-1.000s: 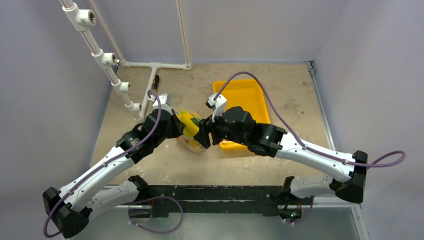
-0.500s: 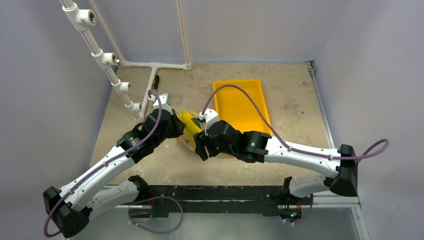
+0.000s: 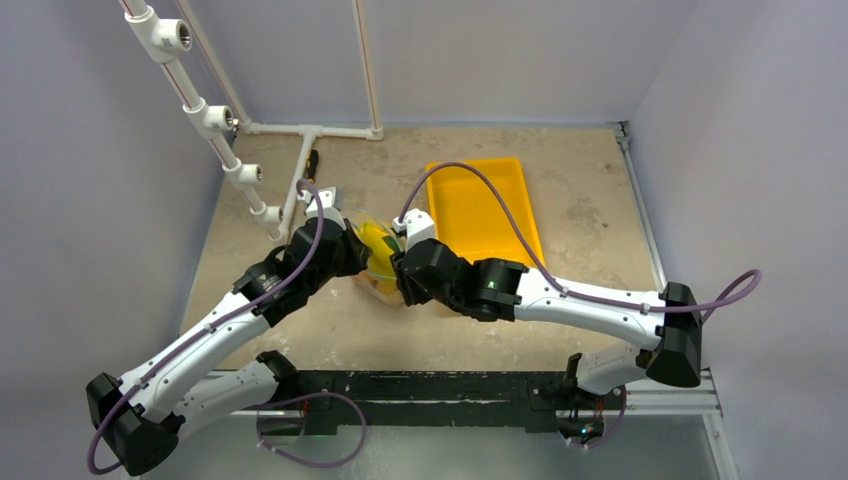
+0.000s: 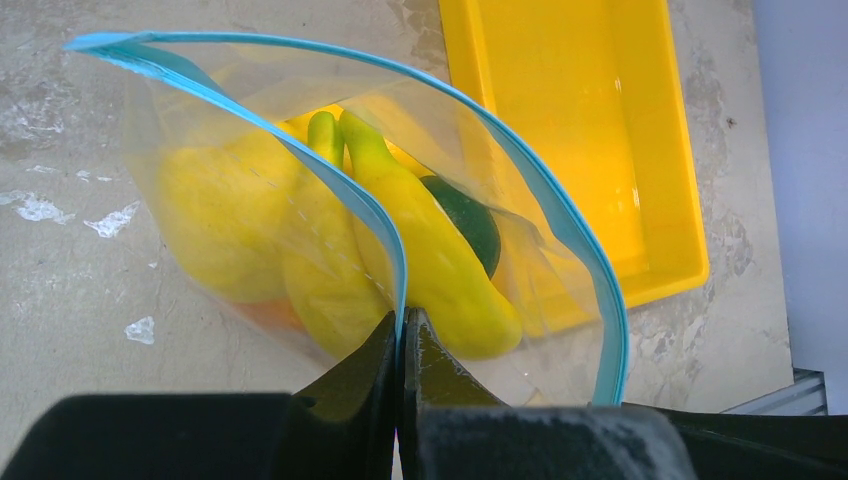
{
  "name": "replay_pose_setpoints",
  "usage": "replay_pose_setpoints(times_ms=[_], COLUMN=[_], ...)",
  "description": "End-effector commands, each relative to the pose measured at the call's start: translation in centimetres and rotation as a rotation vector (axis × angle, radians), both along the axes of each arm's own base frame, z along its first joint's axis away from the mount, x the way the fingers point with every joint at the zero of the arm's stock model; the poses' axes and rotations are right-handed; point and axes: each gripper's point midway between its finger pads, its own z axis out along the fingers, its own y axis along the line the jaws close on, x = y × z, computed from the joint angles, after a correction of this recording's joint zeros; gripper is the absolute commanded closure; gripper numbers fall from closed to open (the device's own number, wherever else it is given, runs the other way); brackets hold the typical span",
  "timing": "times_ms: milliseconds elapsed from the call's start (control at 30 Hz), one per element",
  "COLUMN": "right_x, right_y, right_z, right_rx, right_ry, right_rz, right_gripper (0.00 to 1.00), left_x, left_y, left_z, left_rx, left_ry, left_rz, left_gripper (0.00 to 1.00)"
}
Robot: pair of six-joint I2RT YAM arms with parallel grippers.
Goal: Place the food in the zip-top bag and seal the zipper
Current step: Adjust the zipper food storage bag at the center of the board.
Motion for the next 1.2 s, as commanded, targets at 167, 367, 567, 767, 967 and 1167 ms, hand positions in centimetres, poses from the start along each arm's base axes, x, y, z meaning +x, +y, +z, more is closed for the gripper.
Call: replay_pose_setpoints(times_ms=[167, 367, 567, 767, 967, 1167], right_x=[0.5, 0.2, 0.1, 0.0, 0.0, 0.3], right_y=[0.0, 0.0, -0.1, -0.1, -0.2, -0.5], right_z=[1.3, 0.9, 0.4, -0.3, -0.4, 0.4], right_rx=[0.008, -0.001, -0.018, -0.038, -0.044, -0.038], right_ry=[-0.030, -0.022, -0.020, -0.016, -0.019, -0.035], right_rz=[-0.040, -0.028, -0.034, -0.039, -0.049, -0.074], right_gripper=[0.63, 0.58, 0.58, 0.62, 0.75, 1.00], left_x=[0.2, 0.2, 0.2, 0.2, 0.2, 0.2], left_y=[-0.6, -0.7, -0.7, -0.7, -0.7, -0.6], left_z=[0.7, 0.4, 0.3, 0.1, 0.2, 0.1], left_rx=[-0.032, -0.029, -0.033, -0.031, -0.031, -0.029], left_ry=[-0.013, -0.010, -0.007, -0.003, -0.005, -0.001], left_rz=[-0.009, -0.010, -0.009, -0.010, -0.007, -0.002], left_gripper=[1.00, 1.00, 1.00, 1.00, 1.00, 1.00])
